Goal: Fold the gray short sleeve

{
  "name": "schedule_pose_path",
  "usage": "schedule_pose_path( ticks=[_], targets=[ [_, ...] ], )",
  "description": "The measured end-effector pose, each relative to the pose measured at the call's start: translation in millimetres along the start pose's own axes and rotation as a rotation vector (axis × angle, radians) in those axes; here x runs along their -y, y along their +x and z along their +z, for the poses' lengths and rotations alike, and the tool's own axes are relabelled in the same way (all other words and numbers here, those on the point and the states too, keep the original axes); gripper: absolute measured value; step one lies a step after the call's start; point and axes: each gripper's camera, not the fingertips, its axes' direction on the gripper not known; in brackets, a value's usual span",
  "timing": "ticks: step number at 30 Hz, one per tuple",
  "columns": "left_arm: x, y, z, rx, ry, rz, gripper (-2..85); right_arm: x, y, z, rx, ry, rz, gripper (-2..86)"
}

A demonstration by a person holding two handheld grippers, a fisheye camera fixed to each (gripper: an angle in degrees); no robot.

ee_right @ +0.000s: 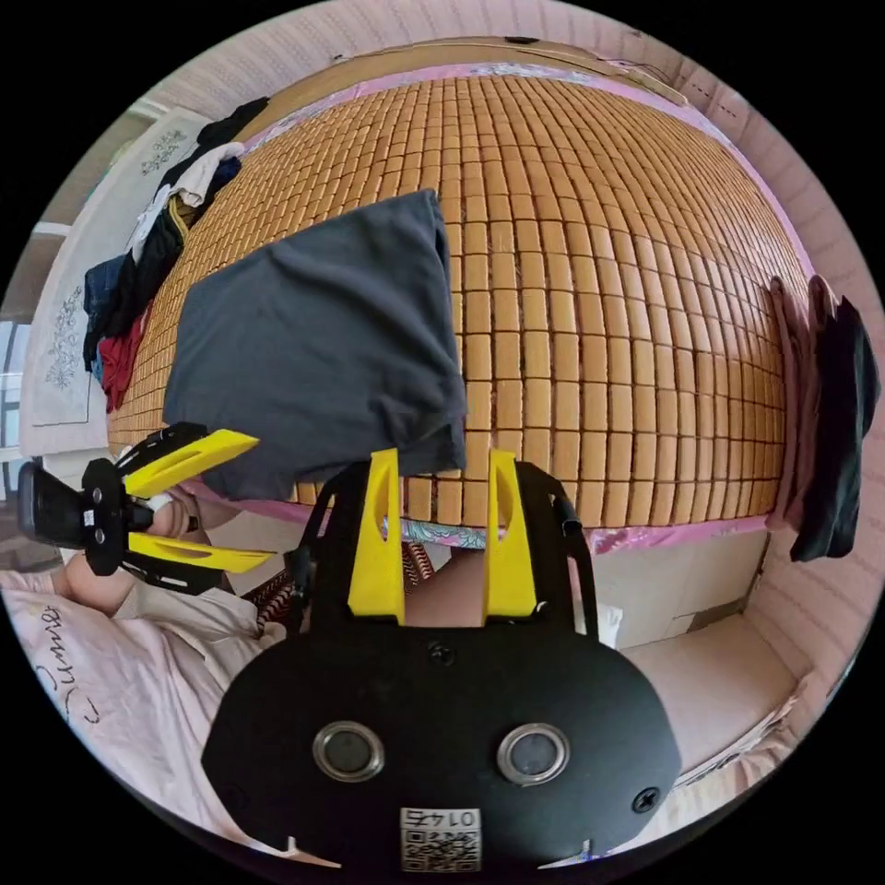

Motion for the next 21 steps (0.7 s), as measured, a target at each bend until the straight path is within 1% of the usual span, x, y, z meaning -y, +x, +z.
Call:
schedule_pose_path(
  ticks=[4,6,10,12,15,16,17,18,20,21],
  targets=[
    [23.5,6.1,28.4,0.04,-0.067,0.064,18.6,-9.6,24.8,-7.8,0.041,0.057,0.046,10.3],
    [29.2,8.5,35.9,0.057,-0.072,0.075,18.8,-11.8,37.8,-15.9,0.076,0.095,0.066,9.0],
    [37.1,14.1,52.6,0.086,-0.089,0.118,19.0,-12.8,68.8,-27.2,0.161,0.112,0.075,7.6],
    [40.5,16.6,59.2,0.089,-0.099,0.133,18.9,-14.6,79.1,-32.0,0.17,0.104,0.058,3.8],
    [45.4,18.3,69.8,0.098,-0.12,0.124,18.7,-23.2,101.6,-47.6,0.287,0.124,0.047,2.1],
    [46.7,17.7,73.6,0.103,-0.143,0.104,17.9,-29.2,113.0,-58.2,0.387,0.155,0.05,1.8],
    [47.4,16.8,74.9,0.145,-0.174,0.065,16.0,-35.5,123.4,-69.5,0.485,0.188,0.044,1.7],
    [47.1,16.7,74.1,0.173,-0.18,0.049,14.4,-38.7,127.5,-75.0,0.526,0.202,0.037,1.7],
    [40.5,19.9,60.9,0.246,-0.142,0.03,4.3,-50.9,137.1,-94.2,0.661,0.254,-0.032,1.9],
    [38.1,21.5,56.7,0.24,-0.133,0.036,4.1,-54.5,140.3,-98.4,0.693,0.275,-0.04,2.0]
  ],
)
